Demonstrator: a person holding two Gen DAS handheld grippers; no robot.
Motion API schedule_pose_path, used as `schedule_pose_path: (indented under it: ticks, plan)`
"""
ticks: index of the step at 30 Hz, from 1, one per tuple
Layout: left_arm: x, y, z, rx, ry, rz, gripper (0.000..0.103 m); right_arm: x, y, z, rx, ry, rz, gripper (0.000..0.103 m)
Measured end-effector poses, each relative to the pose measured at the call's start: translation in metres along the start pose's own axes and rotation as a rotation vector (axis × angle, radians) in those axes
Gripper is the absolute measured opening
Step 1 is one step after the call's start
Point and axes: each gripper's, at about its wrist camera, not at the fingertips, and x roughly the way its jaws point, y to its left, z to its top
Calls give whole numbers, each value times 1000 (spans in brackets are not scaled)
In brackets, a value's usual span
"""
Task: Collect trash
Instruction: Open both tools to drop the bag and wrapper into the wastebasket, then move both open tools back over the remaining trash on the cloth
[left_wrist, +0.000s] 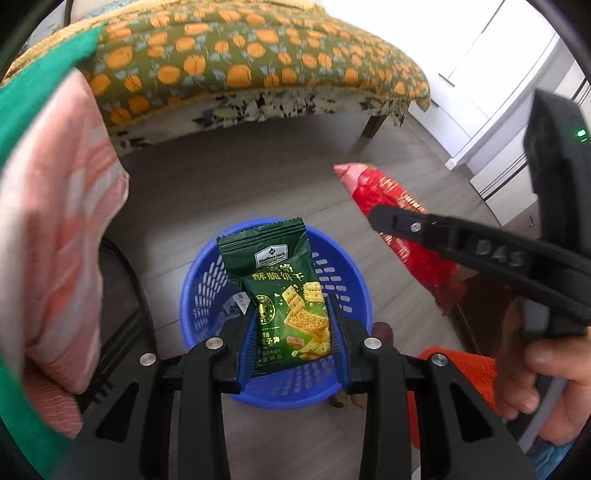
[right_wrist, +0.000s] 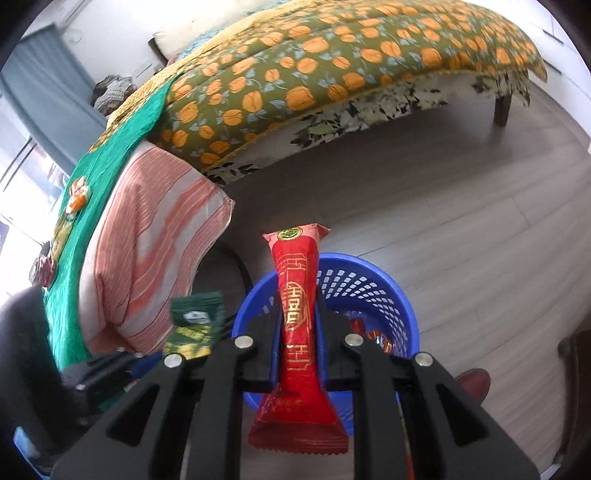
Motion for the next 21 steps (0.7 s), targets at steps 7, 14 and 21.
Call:
schedule_pose_path:
  ticks: [7, 14, 21]
  plan:
    - [44, 2, 6, 14, 23, -10, 58, 11, -21, 5, 78, -2, 21, 40]
    - [27, 1, 4, 16, -15, 11, 74, -1, -30, 10, 142, -43, 1, 72]
    - [-53, -14, -6, 48, -147, 1, 87, -20, 1, 21, 89, -136, -99, 89]
